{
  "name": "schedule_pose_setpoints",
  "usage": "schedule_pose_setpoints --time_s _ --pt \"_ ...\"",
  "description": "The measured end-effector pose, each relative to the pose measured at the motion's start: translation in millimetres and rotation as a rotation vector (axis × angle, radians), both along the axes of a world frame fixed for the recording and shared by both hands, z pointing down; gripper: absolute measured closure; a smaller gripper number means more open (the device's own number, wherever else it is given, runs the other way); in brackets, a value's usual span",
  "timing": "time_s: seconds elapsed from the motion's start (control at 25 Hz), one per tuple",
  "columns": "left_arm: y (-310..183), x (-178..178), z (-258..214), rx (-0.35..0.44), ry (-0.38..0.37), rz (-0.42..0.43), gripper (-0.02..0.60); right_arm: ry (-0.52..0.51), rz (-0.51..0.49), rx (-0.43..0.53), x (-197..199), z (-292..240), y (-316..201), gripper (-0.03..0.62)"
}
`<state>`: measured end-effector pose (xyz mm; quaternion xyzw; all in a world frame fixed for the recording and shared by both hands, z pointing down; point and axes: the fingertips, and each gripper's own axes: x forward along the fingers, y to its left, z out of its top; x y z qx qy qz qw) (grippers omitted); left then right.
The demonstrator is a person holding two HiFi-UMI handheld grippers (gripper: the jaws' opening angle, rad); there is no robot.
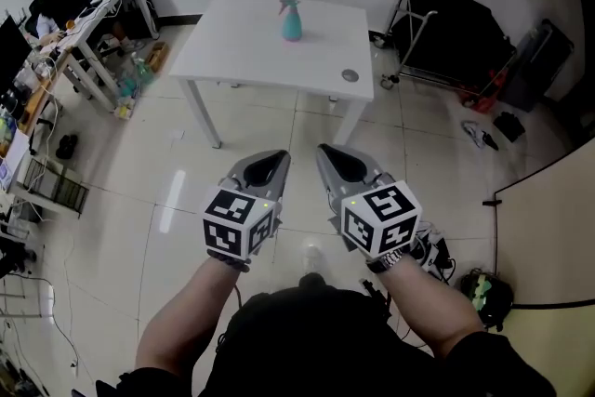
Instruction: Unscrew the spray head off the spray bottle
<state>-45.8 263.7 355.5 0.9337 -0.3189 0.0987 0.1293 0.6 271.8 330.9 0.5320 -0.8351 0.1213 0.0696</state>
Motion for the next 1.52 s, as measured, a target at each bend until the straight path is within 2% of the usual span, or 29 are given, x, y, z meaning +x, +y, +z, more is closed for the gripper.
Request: schedule_pose_setpoints --time_s 0.72,1.12,1.52 --pt "-81 65 10 -0.015 -0.046 -0.089 0.571 -0.031 -0.068 -0.015 72 12 -82 0.603" --pt "-112 68 14 -0.02 -0.056 -0.099 0.571 -0.024 -0.087 -0.024 74 17 -112 0.603" --pt "-174 65 16 -0.022 -0.044 -0.074 0.571 -0.004 -0.059 -0.033 71 19 -170 0.603"
